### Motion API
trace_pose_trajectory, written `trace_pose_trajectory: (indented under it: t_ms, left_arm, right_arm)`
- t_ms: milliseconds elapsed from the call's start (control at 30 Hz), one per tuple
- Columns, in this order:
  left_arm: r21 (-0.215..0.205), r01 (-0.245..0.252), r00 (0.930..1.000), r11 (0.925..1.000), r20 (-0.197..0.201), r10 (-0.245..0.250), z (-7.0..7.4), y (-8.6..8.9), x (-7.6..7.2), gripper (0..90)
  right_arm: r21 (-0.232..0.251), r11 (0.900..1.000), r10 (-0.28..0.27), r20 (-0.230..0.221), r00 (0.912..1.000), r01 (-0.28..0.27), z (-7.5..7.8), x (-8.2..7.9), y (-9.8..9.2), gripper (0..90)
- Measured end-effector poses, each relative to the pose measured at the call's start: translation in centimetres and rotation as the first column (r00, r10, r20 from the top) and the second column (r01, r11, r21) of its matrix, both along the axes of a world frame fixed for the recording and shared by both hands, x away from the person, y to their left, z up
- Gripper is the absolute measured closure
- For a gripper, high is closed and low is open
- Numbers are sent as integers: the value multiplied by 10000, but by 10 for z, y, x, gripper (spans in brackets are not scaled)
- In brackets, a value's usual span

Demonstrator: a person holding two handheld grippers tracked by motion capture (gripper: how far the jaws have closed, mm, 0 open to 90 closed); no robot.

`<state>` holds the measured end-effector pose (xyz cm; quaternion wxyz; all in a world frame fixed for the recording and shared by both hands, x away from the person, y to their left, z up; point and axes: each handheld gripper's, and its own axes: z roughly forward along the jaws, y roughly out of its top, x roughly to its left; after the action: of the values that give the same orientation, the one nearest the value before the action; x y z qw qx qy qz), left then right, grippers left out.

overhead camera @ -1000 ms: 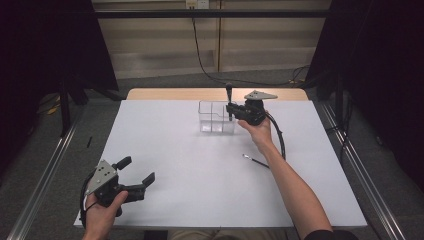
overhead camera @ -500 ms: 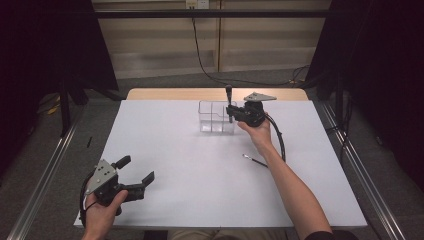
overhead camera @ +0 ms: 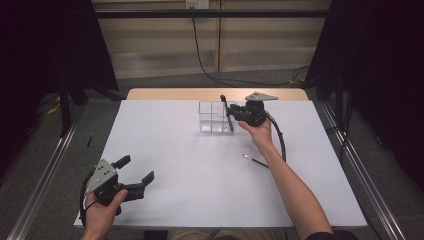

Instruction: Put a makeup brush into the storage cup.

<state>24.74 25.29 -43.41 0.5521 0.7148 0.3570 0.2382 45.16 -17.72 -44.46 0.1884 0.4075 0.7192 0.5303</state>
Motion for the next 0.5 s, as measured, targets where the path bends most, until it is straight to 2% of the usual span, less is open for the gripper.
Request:
trace_pose_trajectory:
  t_ms: [233,500]
  left_arm:
    - [33,50,10000,10000,-8,-50,0,0,1,33]
    - [-19,-15,10000,10000,0,15,0,-1,3,33]
  right_arm:
    - [-2,10000,-8,216,9998,8,2,-5,-3,589]
    - [224,9997,20,411,9992,-29,7,-14,-5,401]
